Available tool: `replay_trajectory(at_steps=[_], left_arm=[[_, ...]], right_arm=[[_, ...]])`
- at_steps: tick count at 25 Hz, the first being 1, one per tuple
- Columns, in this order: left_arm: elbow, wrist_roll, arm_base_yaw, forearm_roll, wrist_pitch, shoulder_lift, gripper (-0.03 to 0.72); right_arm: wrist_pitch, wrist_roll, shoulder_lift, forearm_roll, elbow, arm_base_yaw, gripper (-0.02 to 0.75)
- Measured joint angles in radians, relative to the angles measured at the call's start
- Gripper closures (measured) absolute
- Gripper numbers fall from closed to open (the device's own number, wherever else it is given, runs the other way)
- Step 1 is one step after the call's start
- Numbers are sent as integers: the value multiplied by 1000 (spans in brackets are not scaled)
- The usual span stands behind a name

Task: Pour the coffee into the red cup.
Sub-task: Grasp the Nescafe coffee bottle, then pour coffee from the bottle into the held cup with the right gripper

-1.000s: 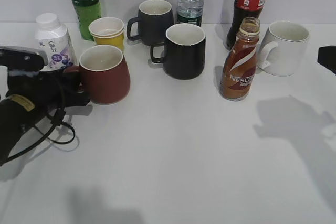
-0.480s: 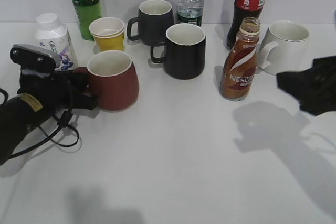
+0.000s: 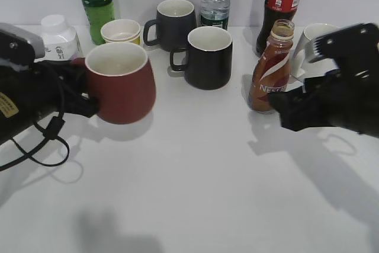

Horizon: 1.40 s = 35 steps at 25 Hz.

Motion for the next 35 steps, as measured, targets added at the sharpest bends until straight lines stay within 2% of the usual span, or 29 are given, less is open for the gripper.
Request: replay_trajectory(at_steps=[6,13,19,22,28,30,35], left_arm=[[0,0,-73,12,121,-95,617],[0,0,-128,69,154,-121,617],[0,0,-167,99,160,-121,617],[1,0,-168,101,161,-121,617],[-6,-1,-168,97,161,-108,618],[-22,-1,-168,96,161,-82,618],[-87,-1,-168,96,161,-13,618]], right_arm=[[-242,-1,191,23,1,0,145],[-348,-1,363,64,-68,0,139],[-375,-1,460,69,-160,0,156],[-382,-2,482,94,-179,0,228],[-384,-3,471,98,-179,0,228],[-381,-28,440,77,-178,0,228],[-372,-150,301,-63,-186,0,228]])
